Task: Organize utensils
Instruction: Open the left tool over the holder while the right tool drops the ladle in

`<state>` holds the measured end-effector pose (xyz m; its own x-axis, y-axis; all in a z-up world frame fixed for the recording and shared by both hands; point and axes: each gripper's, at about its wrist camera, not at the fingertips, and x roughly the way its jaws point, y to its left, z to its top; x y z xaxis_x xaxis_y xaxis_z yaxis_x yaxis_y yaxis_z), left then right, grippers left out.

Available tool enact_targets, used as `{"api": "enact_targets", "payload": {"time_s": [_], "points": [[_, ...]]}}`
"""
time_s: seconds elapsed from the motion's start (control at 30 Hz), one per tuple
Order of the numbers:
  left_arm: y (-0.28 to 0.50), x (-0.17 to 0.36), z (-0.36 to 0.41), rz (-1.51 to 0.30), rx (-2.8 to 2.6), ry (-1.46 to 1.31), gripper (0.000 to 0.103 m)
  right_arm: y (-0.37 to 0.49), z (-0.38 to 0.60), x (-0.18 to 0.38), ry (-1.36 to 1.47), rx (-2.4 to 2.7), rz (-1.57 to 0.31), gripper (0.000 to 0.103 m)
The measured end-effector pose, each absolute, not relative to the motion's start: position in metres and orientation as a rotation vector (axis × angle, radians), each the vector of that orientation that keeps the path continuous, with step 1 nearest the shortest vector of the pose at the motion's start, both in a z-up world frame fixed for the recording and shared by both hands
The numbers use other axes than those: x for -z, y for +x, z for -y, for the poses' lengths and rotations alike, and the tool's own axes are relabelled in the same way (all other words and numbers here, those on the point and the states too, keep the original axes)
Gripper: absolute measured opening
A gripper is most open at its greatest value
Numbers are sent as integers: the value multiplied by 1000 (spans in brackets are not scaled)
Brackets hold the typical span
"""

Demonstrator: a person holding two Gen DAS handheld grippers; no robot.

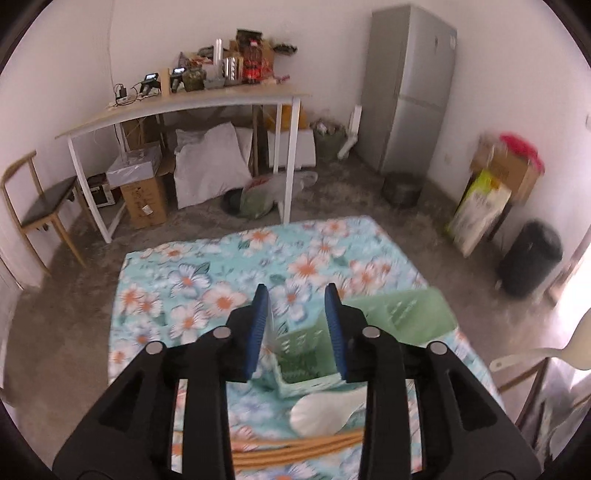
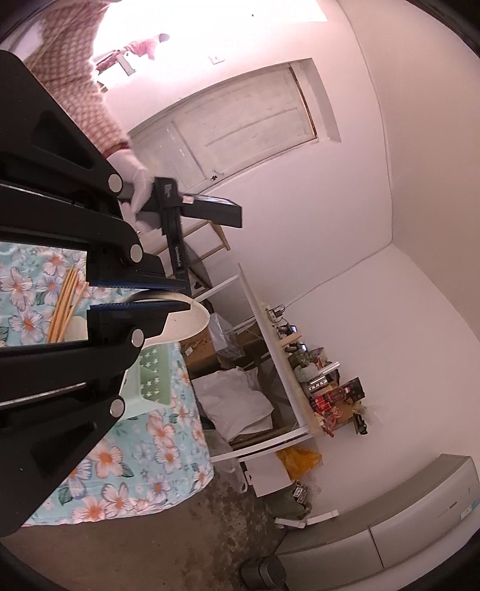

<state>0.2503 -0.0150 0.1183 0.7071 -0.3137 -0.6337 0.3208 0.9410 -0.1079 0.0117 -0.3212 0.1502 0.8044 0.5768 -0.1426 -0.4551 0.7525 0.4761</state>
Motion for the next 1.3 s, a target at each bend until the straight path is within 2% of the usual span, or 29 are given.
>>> {"api": "enact_targets", "payload": {"time_s": [0.27, 0.33, 0.53, 0.73, 0.83, 1.0, 1.07, 1.1, 1.13, 1.17, 1.3], "points": [[207, -121, -18, -513, 346, -129, 46, 27, 313, -180, 429, -633, -231, 6], [189, -115, -26, -477, 338, -125, 53, 34, 310, -190, 437, -671, -208, 6], [150, -71, -51, -497, 283, -147, 59, 67, 303, -197, 477, -739, -206, 6], [123, -20, -72, -567, 266, -203, 61, 114, 291, -175, 472, -716, -296, 6], [111, 7, -74, -599, 220, -166, 62, 141, 280, -145, 449, -693, -377, 6], [98, 27, -83, -620, 221, -179, 65, 168, 272, -97, 391, -555, -566, 11], [92, 28, -85, -611, 222, -173, 66, 165, 269, -94, 369, -528, -575, 11], [91, 28, -86, -606, 223, -167, 67, 161, 267, -95, 351, -514, -562, 21], [92, 27, -86, -603, 224, -164, 68, 157, 266, -98, 333, -495, -546, 37], [91, 28, -86, -600, 225, -160, 68, 154, 265, -101, 319, -481, -530, 46], [91, 26, -87, -596, 236, -185, 69, 145, 262, -114, 259, -425, -480, 47]]}}
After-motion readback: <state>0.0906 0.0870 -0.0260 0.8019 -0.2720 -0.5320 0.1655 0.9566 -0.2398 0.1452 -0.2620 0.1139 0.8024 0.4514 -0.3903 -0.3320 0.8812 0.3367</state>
